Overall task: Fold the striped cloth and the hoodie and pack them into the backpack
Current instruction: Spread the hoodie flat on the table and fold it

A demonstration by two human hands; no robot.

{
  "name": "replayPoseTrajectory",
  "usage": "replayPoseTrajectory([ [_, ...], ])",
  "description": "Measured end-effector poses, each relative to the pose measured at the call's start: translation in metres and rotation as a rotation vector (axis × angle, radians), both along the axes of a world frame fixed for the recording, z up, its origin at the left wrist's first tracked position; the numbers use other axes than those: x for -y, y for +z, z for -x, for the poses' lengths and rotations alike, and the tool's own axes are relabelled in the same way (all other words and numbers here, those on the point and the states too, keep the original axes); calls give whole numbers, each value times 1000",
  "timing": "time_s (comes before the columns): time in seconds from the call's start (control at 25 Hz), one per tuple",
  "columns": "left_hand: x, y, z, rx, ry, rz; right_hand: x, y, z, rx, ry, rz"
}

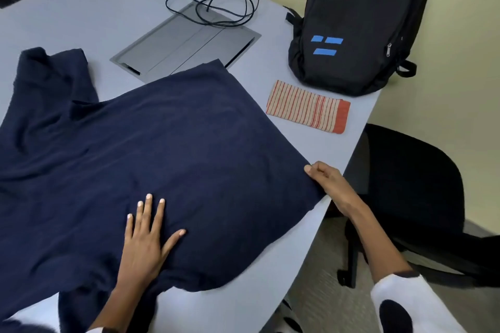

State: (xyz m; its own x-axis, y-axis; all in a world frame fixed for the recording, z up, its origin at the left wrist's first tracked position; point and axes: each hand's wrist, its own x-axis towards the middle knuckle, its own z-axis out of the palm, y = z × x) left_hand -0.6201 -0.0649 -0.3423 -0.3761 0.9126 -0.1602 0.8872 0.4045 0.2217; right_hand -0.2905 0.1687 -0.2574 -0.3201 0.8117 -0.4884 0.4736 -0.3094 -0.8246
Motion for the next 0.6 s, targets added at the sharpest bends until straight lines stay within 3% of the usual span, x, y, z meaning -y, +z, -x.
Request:
replayPoseTrajectory([
  [0.16,23,5,-16,15,-18,45,3,-12,-20,346,247,-6],
  [0.36,28,5,-37,8,-29,103,1,-15,-21,601,251,20],
  [0.6,-25,3,-63,17,67,112,28,-32,43,634,269,-614],
])
